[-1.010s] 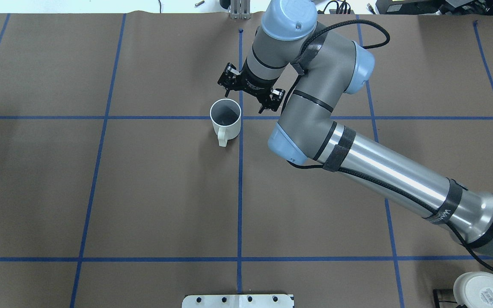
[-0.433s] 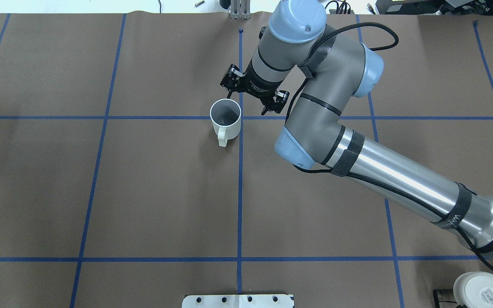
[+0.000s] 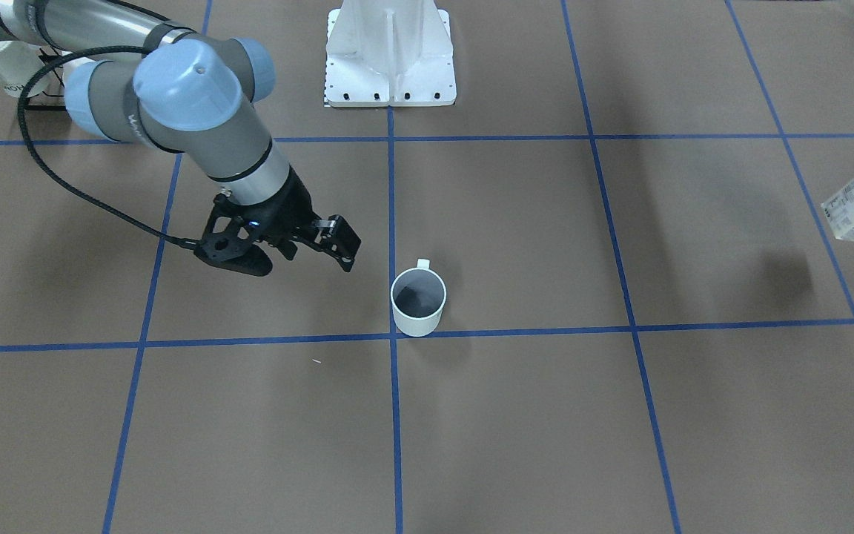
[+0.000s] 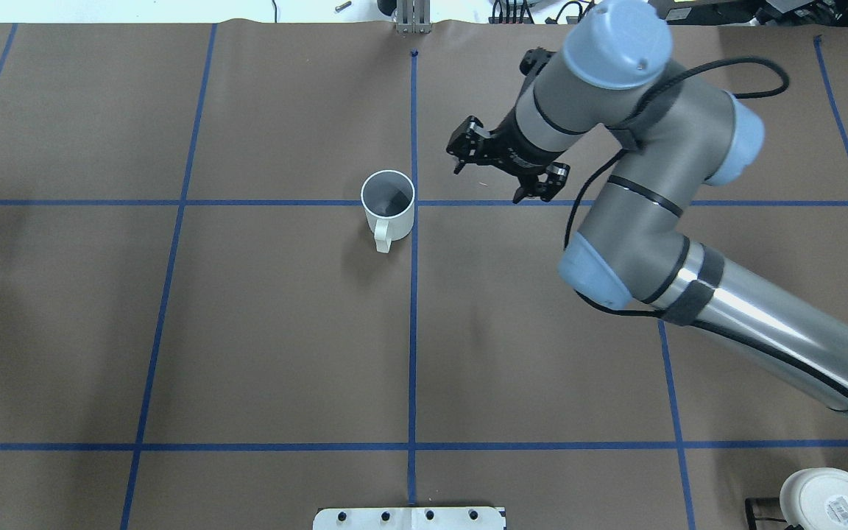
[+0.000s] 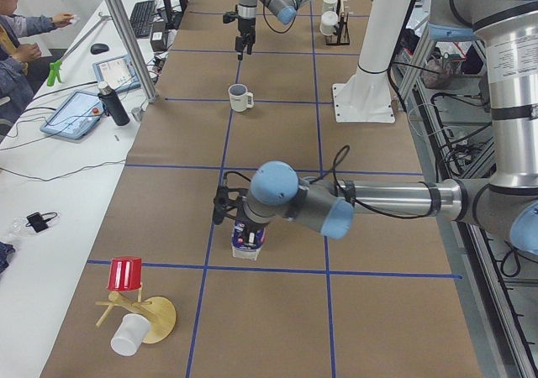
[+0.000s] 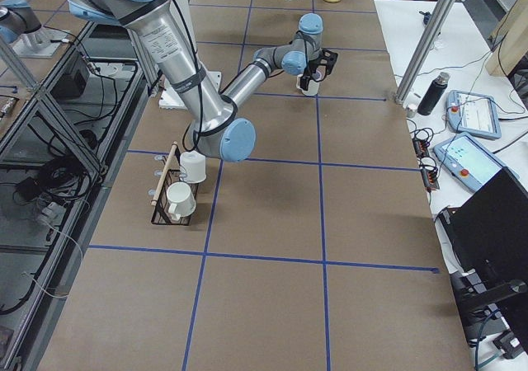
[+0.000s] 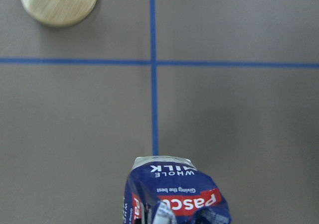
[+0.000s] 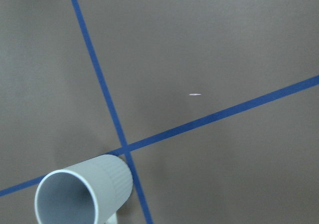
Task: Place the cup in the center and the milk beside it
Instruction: 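Withdraw the right gripper while the left gripper lifts the milk carton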
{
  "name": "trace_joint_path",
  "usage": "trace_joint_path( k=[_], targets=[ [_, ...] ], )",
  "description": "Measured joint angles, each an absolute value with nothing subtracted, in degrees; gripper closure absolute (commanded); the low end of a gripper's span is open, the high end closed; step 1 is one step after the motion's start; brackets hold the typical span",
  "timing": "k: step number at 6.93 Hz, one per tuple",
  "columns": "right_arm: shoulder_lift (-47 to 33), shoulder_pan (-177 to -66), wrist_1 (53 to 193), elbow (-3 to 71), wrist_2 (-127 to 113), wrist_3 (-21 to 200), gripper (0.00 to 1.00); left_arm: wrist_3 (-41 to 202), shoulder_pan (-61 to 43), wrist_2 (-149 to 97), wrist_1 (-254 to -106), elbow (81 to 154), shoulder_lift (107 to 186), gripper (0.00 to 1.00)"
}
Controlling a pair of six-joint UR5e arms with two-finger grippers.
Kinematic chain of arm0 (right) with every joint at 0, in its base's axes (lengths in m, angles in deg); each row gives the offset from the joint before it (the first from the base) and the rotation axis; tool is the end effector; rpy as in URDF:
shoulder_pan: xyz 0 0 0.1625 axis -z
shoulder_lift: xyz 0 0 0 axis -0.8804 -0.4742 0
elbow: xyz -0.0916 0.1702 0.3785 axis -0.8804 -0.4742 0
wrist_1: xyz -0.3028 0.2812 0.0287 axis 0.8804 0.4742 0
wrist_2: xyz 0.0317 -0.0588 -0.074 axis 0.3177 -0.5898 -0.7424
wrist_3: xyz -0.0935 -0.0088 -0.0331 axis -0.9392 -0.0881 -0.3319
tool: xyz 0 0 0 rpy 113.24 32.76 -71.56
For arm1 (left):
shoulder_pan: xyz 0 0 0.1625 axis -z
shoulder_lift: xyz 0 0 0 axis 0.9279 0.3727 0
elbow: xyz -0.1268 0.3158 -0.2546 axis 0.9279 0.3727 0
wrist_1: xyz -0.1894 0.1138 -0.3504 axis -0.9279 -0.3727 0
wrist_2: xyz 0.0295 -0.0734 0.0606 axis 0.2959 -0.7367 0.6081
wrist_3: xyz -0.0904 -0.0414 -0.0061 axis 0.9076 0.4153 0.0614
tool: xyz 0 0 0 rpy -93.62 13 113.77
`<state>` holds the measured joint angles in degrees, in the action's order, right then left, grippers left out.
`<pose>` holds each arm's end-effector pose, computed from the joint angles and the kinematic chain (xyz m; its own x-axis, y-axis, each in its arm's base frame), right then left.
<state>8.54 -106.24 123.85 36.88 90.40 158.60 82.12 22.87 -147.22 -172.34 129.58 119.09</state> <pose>-0.4197 -0.5299 0.2204 0.4463 0.3442 0.8261 -0.2850 0.9297 -0.2334 -0.0617 -0.4479 0.5624 0.5801 0.0327 -0.8139 0.1897 0.9663 0.1741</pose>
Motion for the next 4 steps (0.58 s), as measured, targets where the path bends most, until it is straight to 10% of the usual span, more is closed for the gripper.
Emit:
trace_joint_path(
  k=[4],
  targets=[
    [-6.1,-120.1,123.9,40.9,97.8,135.6,0.00,110.6,3.2,-138.4,-158.0,129.0,148.0,1.00]
  ],
)
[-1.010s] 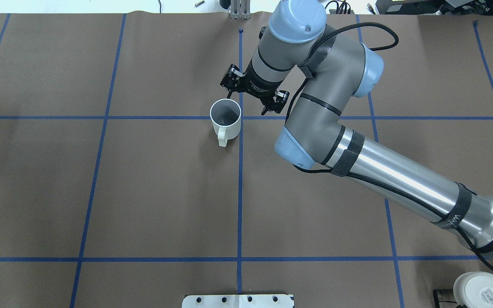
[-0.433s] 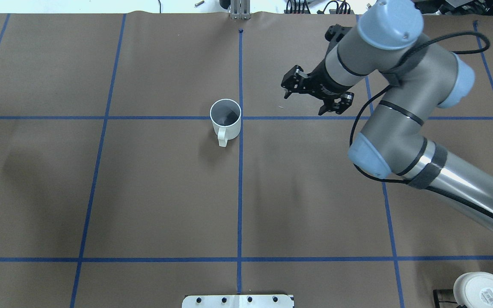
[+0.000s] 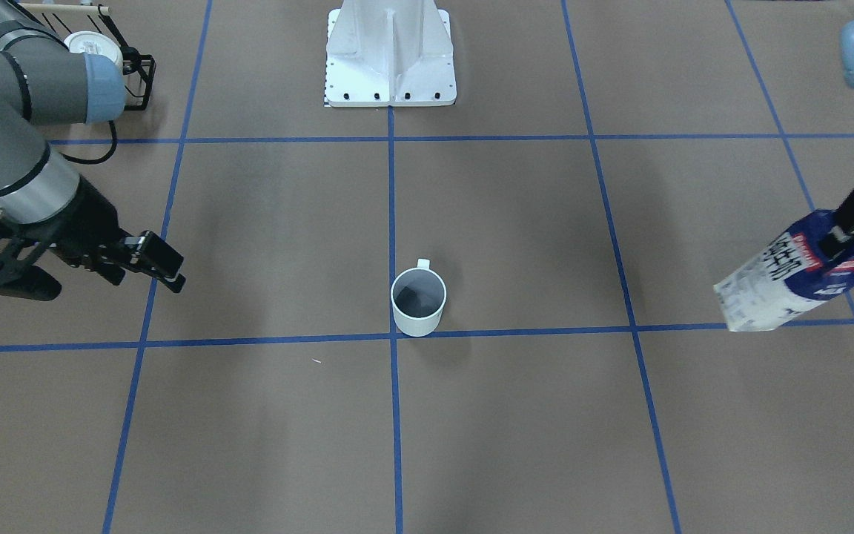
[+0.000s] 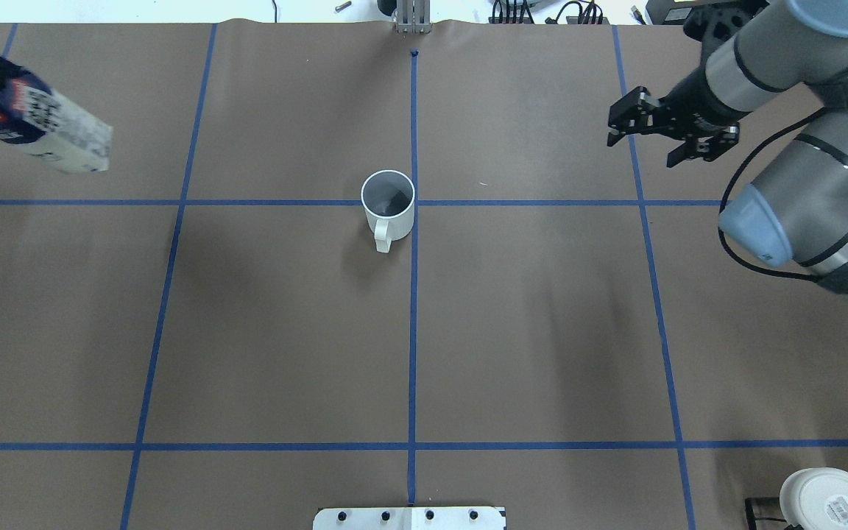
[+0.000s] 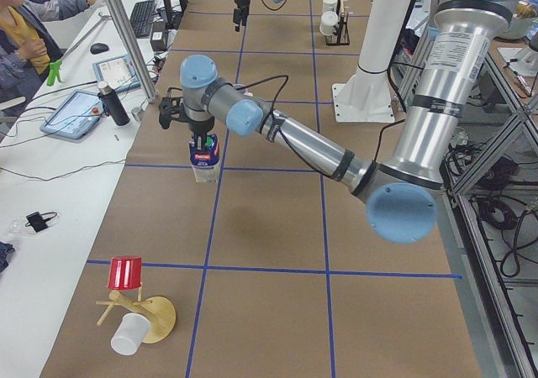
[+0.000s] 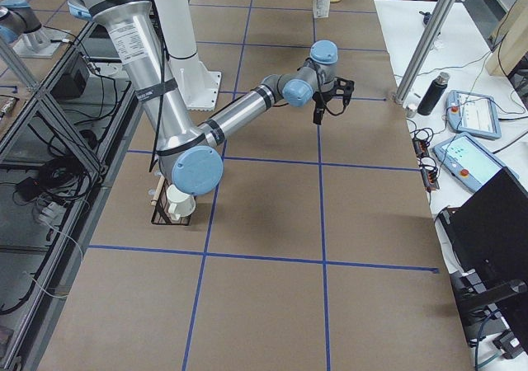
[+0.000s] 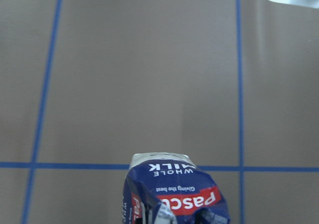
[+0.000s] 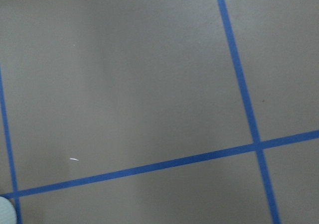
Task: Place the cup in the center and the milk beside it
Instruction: 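Carry the milk carton with the left gripper beside the mug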
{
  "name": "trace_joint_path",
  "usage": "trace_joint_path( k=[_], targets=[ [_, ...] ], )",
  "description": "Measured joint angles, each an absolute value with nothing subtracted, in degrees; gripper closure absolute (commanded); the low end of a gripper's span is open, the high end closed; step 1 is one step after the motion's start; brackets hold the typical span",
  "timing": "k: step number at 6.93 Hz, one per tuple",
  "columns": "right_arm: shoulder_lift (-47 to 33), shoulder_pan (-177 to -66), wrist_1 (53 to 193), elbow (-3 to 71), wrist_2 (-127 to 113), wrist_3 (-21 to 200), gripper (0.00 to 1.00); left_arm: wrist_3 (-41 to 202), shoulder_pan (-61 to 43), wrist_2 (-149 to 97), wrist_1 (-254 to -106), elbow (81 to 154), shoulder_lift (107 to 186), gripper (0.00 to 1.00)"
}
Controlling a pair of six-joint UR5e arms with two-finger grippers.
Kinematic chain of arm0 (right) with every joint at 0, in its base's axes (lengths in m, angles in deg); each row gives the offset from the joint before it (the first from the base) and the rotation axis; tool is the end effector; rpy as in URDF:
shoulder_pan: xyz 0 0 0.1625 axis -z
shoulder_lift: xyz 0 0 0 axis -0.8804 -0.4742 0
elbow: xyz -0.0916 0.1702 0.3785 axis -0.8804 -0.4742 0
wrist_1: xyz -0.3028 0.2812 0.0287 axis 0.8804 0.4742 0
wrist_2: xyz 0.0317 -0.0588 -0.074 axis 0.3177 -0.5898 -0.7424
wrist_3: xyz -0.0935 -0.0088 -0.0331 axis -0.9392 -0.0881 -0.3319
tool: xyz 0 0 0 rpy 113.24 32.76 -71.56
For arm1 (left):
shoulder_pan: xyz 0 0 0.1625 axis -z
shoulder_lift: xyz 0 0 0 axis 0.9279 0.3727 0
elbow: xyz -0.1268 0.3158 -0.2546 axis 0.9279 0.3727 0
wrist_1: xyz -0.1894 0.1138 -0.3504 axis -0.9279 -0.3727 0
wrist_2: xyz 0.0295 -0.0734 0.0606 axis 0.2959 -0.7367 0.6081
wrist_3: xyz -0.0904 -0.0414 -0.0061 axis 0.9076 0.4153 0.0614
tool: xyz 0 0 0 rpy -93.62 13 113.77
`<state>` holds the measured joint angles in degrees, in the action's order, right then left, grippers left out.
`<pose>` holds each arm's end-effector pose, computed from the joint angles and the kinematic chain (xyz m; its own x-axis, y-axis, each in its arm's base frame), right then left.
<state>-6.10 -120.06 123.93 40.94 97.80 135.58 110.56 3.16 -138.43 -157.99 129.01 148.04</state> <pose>-0.2614 -0.5627 0.3493 0.5519 0.1971 0.8103 -0.2288 0.9702 -0.0802 0.1328 -0.5915 0.3368 0.5652 -0.0848 -0.8206 0.2064 0.9776 0.0411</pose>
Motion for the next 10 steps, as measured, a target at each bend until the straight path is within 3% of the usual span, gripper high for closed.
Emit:
trace_joint_path(
  k=[1,3,4,9,10],
  targets=[
    [-9.9,-122.9,123.9,40.8,98.4,127.7,0.00,117.1,-4.2,-133.4,-155.2,126.8,155.6,1.00],
    [-17.6,-128.3,123.3,41.7,102.2,116.2,0.00,123.8,-14.0,-128.1,-153.0,115.9,171.4,1.00],
    [-20.7,-129.9,123.1,43.7,103.9,114.1,0.00,125.8,-16.8,-126.6,-153.0,112.0,175.9,1.00],
    [-22.8,-130.4,123.2,45.2,104.6,113.1,0.00,129.8,-21.7,-124.0,-153.0,109.7,179.3,1.00],
    [-22.7,-130.1,123.3,45.2,104.6,113.1,0.00,130.5,-21.9,-124.0,-152.9,109.7,179.7,0.37]
  ],
)
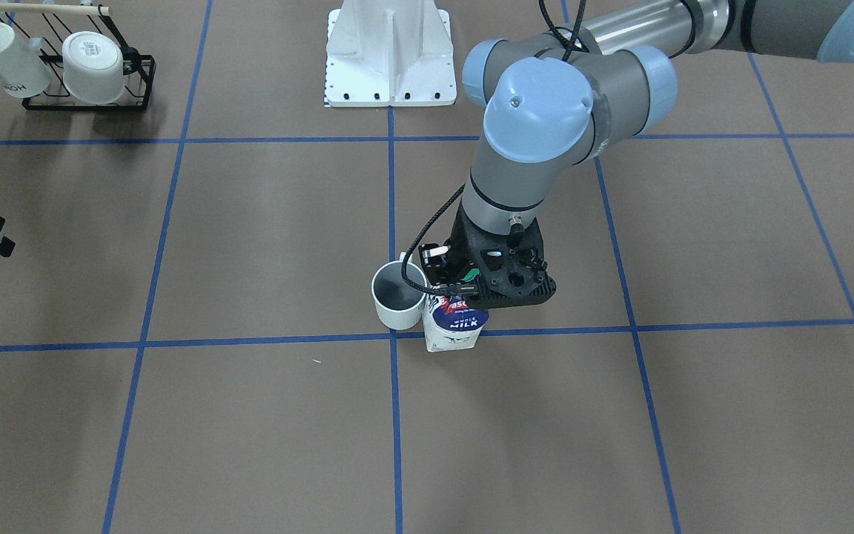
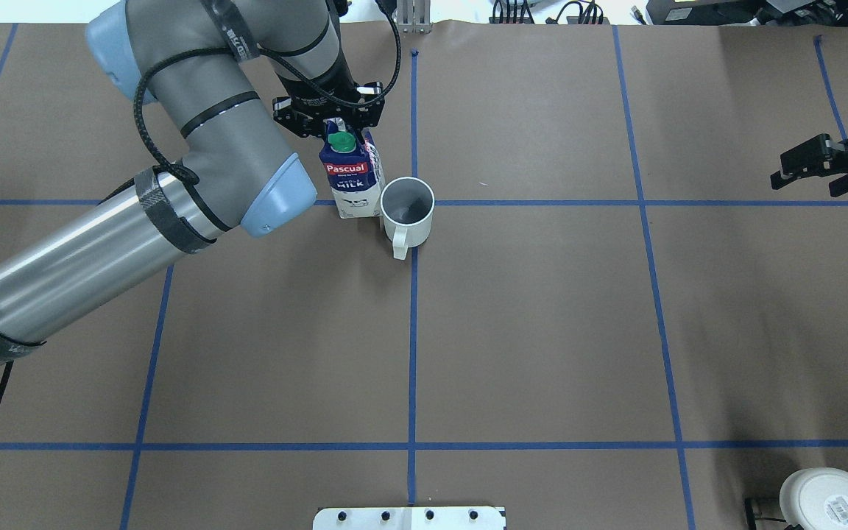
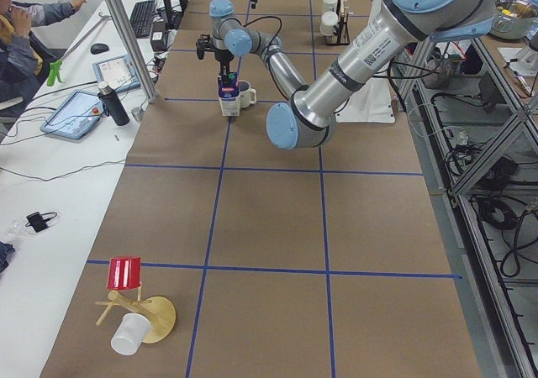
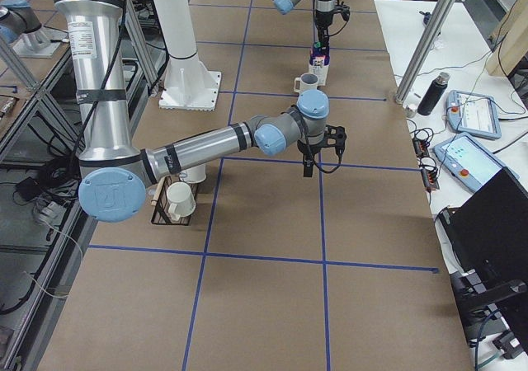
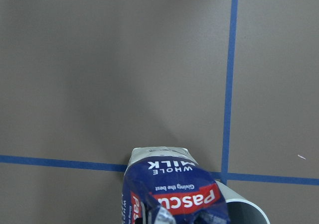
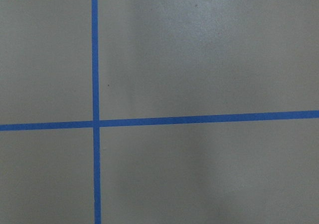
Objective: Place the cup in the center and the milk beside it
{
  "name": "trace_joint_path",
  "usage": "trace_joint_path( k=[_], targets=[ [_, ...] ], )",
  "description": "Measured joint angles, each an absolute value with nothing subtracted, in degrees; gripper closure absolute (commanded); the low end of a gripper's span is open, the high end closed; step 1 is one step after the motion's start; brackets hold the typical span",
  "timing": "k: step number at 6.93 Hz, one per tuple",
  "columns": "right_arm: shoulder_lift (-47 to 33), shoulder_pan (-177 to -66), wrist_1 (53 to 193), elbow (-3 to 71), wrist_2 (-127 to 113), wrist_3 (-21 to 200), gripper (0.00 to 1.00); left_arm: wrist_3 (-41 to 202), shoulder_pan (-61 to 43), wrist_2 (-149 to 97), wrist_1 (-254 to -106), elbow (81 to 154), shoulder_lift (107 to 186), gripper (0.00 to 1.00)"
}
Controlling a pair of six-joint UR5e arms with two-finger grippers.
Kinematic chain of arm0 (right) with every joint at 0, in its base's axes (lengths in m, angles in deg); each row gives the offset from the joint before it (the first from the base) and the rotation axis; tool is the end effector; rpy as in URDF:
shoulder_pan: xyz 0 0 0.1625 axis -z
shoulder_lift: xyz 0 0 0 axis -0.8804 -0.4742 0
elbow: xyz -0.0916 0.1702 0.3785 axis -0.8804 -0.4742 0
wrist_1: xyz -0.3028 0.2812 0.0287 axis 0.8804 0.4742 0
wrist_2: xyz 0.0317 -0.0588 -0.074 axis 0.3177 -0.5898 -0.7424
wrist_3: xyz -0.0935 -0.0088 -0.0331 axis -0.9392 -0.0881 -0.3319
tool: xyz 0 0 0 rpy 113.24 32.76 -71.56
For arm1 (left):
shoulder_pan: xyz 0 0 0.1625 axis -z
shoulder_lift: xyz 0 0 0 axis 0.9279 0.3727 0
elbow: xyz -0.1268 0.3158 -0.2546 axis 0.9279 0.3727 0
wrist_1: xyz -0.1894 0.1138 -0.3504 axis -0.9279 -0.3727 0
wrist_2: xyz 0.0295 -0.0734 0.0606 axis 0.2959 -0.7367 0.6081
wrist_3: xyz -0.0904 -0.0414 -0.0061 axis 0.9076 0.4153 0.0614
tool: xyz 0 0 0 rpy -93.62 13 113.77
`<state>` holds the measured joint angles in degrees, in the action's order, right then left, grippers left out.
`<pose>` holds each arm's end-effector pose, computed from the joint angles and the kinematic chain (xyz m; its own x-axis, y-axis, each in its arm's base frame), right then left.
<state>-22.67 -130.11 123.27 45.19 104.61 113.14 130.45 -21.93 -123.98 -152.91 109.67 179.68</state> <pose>-0.1347 -0.5135 0.4720 0.6094 0.0512 0.7912 -0.1016 0.9947 0.0138 0.4536 -0.5944 0.1279 0.6088 -0.1027 -0.7866 0.1429 0.9896 -0.0187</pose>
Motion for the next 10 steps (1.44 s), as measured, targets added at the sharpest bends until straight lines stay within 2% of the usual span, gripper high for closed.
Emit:
trace_joint_path(
  k=[1,4,6,7,8,9,10],
  targets=[
    [-22.6,-130.0,123.3,45.2,104.6,113.2,0.00,130.6,-22.1,-124.0,-152.9,109.5,179.7,0.02],
    [-22.5,-129.8,123.2,44.1,104.7,113.2,0.00,130.2,-22.4,-123.3,-152.9,109.5,179.8,0.01],
    [-21.9,-129.7,123.2,43.5,104.8,113.4,0.00,130.4,-21.2,-123.4,-151.8,114.9,178.4,0.01],
    [-21.8,-129.7,123.1,43.4,104.8,113.3,0.00,130.1,-19.8,-123.6,-149.6,122.1,174.1,0.01],
    [-21.6,-129.8,123.1,43.3,104.8,113.1,0.00,126.9,-17.7,-123.6,-147.0,131.4,166.4,0.01],
    [-21.4,-130.1,123.2,43.2,104.6,113.0,0.00,118.9,-14.4,-123.7,-145.9,139.9,156.5,0.01],
    [-21.4,-130.8,123.3,43.2,104.6,112.3,0.00,107.7,-9.7,-123.9,-145.8,145.4,146.3,0.01]
  ],
)
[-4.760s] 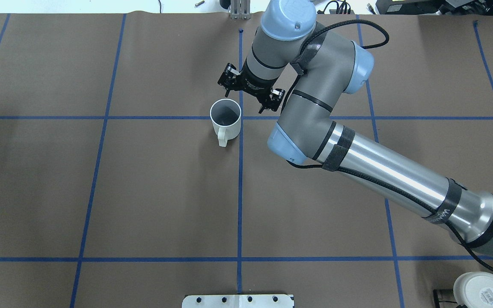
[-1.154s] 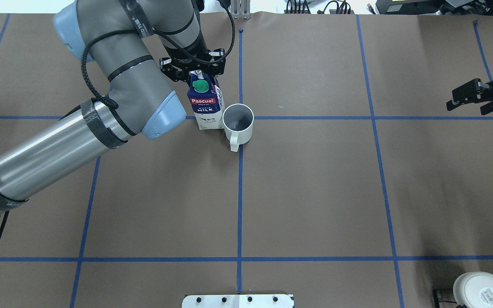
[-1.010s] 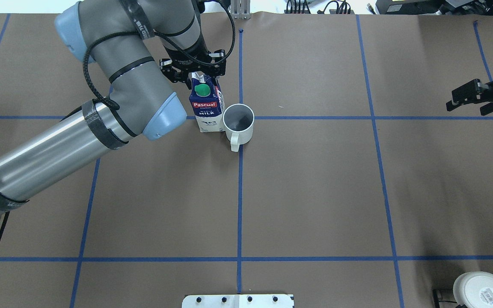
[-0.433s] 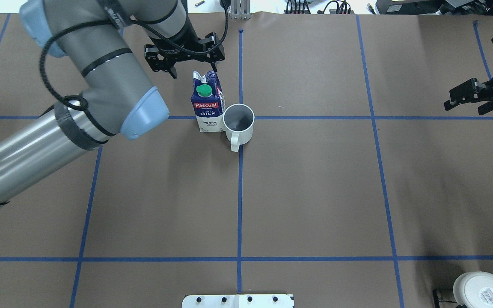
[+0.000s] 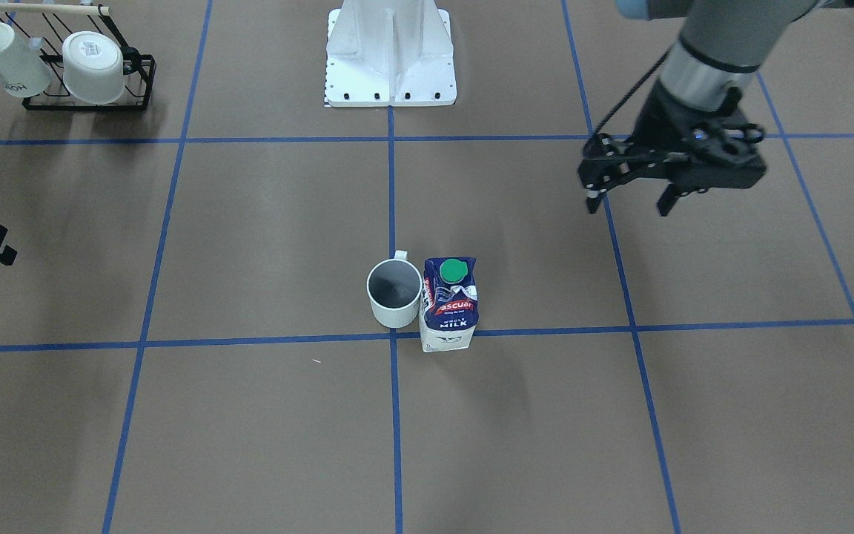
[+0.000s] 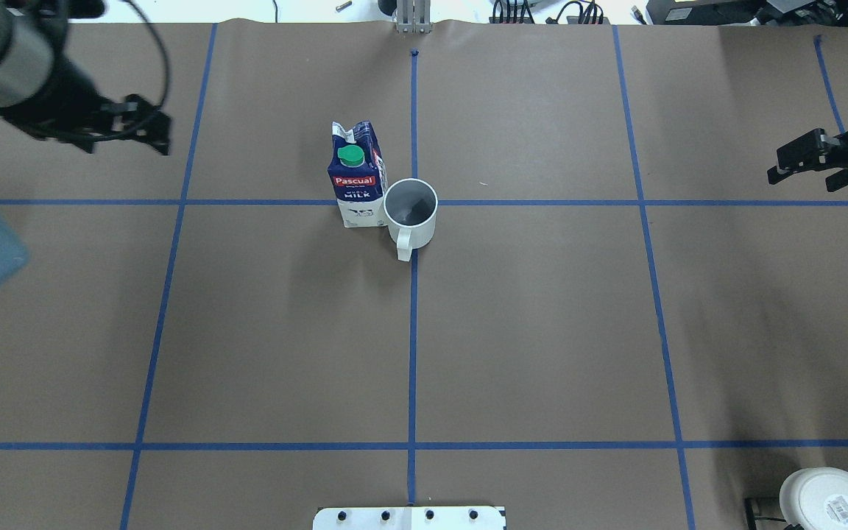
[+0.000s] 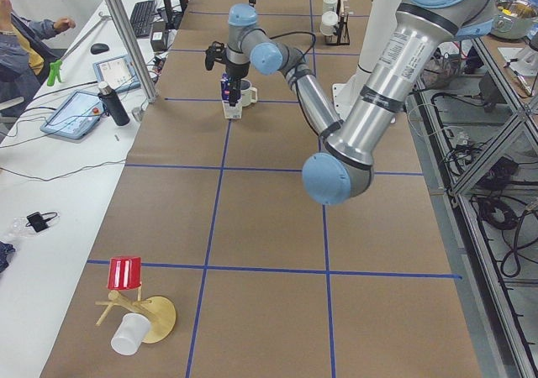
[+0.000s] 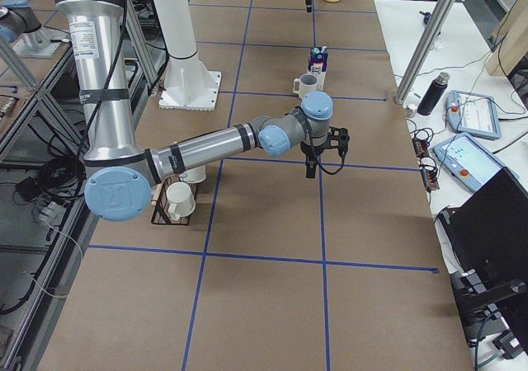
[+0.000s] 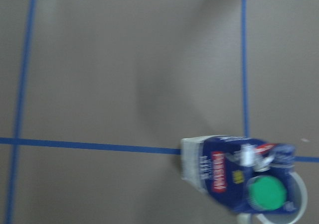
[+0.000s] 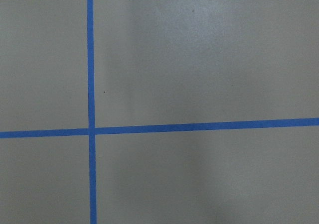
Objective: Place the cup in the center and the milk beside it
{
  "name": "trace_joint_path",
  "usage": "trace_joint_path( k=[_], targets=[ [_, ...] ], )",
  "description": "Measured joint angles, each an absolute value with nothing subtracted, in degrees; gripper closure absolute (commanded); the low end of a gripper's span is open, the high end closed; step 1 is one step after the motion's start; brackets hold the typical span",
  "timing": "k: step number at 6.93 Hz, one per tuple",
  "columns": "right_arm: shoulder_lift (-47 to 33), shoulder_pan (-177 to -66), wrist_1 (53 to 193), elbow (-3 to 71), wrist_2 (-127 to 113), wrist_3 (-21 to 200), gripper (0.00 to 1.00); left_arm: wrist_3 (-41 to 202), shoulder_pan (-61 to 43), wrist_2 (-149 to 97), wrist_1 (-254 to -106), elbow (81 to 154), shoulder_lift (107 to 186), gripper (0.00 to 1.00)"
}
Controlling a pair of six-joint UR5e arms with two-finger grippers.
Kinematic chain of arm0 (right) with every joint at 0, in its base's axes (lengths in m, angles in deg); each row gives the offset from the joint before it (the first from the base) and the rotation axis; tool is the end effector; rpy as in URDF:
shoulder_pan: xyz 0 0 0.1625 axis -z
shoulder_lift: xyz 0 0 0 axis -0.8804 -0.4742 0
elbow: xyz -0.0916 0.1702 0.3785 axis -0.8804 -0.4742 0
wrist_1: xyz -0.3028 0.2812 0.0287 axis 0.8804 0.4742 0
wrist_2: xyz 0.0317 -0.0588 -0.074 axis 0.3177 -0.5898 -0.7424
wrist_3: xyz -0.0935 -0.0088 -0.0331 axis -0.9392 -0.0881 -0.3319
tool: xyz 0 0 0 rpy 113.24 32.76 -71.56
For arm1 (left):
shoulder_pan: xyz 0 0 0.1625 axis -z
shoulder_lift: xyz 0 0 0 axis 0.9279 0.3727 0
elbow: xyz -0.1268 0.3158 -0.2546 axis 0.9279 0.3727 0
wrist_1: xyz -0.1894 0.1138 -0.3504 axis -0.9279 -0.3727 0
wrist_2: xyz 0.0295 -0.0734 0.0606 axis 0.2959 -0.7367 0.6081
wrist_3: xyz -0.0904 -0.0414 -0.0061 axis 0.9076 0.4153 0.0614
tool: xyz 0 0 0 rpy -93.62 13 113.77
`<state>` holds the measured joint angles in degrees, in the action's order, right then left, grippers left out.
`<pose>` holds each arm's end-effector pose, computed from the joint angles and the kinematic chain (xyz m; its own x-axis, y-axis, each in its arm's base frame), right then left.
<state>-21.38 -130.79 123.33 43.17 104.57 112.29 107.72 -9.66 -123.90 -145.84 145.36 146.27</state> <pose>-0.1325 -0.5253 0.4776 0.6146 0.0539 0.7870 -0.1046 0.9944 0.0136 0.2078 -0.4997 0.2726 0.6961 0.0982 -0.7112 0.0908 0.9706 0.2230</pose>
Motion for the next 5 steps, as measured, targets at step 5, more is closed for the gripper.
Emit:
trace_joint_path(
  k=[5],
  targets=[
    [-22.1,-136.9,123.6,38.8,105.4,99.5,0.00,66.1,15.7,-137.5,-150.0,135.2,128.0,0.01]
  ],
)
